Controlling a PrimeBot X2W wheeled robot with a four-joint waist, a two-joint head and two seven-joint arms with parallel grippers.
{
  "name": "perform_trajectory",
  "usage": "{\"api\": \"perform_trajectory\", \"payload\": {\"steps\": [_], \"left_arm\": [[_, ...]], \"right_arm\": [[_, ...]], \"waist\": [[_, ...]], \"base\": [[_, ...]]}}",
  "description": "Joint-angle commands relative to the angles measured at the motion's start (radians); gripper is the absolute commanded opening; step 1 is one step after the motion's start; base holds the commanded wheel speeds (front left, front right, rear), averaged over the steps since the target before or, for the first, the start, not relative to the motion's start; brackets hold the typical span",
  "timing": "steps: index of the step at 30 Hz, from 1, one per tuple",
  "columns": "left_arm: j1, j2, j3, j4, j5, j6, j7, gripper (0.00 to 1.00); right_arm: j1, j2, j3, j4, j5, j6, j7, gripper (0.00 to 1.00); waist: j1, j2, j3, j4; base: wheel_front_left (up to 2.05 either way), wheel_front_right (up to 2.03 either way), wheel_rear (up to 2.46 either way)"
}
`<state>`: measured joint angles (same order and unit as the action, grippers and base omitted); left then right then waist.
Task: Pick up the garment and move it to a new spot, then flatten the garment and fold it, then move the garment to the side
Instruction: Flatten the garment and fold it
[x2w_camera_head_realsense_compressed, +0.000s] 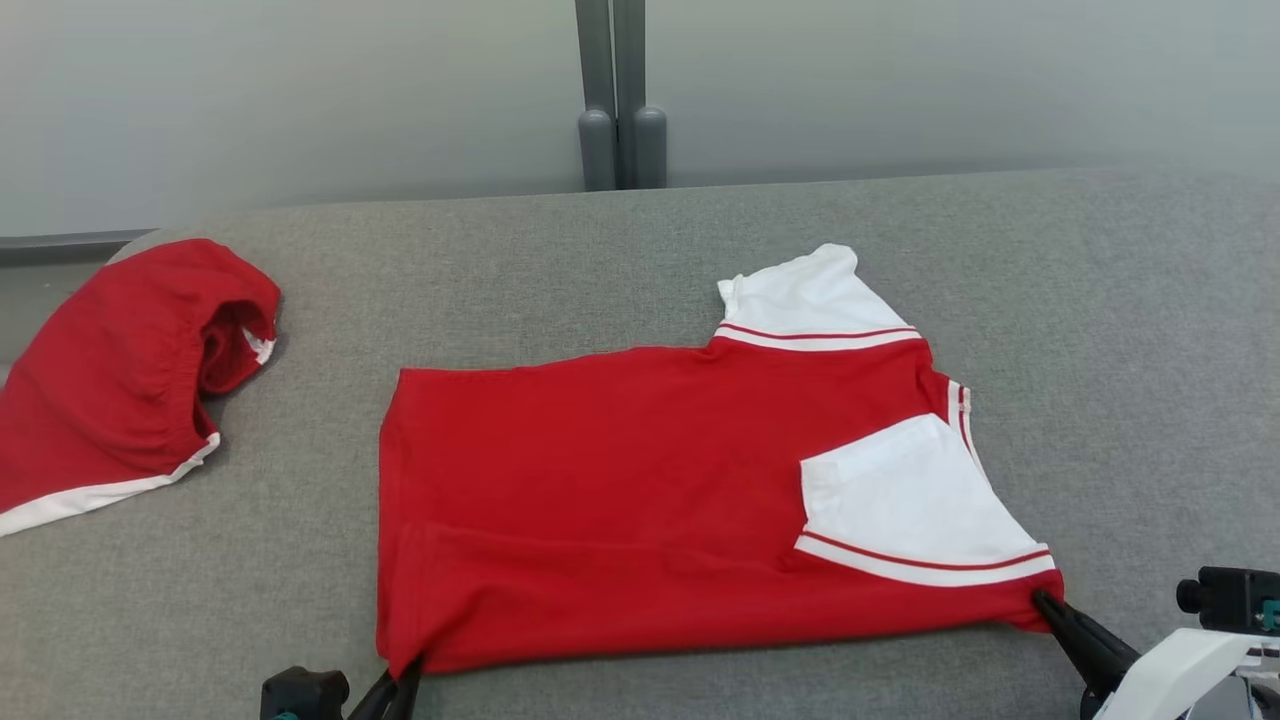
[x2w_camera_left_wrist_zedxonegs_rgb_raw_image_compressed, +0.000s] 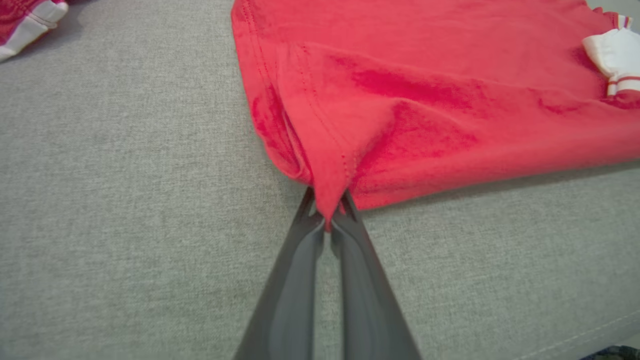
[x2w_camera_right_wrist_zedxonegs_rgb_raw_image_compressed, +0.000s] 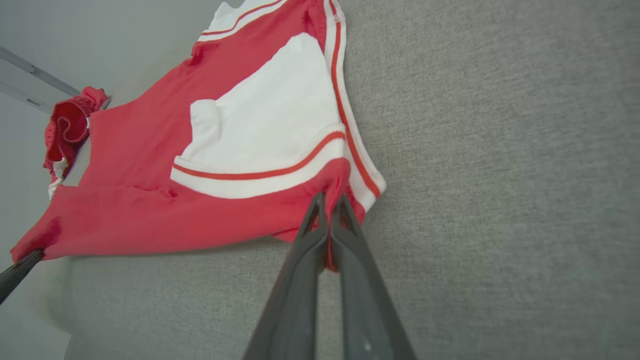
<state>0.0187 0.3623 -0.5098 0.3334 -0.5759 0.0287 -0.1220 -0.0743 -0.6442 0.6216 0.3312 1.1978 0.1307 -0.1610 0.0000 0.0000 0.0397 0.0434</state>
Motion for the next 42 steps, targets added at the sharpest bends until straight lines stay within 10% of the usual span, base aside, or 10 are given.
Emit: {"api": "perform_trajectory", "payload": {"steps": [1,8,11,12,13,14,29,42], "left_arm": [[0.018,0.013,0.004,-0.013,-0.01,0.011,0.007,0.0],[0.047,0.036,0.003,-0.068,-0.028,0.027,0.072,0.0],[0.056,0.044,0.002,-0.089,-0.039,0.033,0.096,0.0],[0.059,0.046,0.002,-0.095,-0.046,0.034,0.106,0.3],[0.062,0.047,0.001,-0.099,-0.05,0.035,0.115,0.8],[0.065,0.05,0.0,-0.105,-0.054,0.036,0.124,1.0],[0.026,0.151,0.07,-0.33,-0.1,0.073,0.237,1.0],[-0.391,0.157,0.095,-0.207,-0.156,-0.066,0.378,1.0]], "right_arm": [[0.016,-0.013,-0.006,-0.008,0.006,0.0,0.01,0.0],[0.052,-0.022,-0.032,-0.045,0.016,0.0,0.071,0.0],[0.057,-0.017,-0.046,-0.05,0.014,0.0,0.088,0.49],[0.058,-0.015,-0.052,-0.051,0.012,0.0,0.094,1.0],[0.06,-0.013,-0.056,-0.051,0.01,0.0,0.099,1.0],[0.064,-0.011,-0.061,-0.053,0.006,0.0,0.105,1.0],[0.022,0.003,-0.237,-0.094,-0.075,0.0,0.087,1.0],[-0.448,0.135,-0.288,0.04,-0.26,0.0,0.187,1.0]], "waist": [[0.0,0.0,0.004,-0.007],[0.0,0.0,0.023,-0.016],[0.0,0.0,0.027,-0.017],[0.0,0.0,0.027,-0.016],[0.0,0.0,0.026,-0.016],[0.0,0.0,0.024,-0.016],[0.0,0.0,0.017,-0.008],[0.0,0.0,0.263,0.011]], "base": [[0.0,0.0,0.0],[0.0,0.0,0.0],[0.0,0.0,0.0],[0.0,0.0,0.0],[0.0,0.0,0.0],[0.0,0.0,0.0],[0.0,0.0,0.0],[0.0,0.0,0.0]]}}
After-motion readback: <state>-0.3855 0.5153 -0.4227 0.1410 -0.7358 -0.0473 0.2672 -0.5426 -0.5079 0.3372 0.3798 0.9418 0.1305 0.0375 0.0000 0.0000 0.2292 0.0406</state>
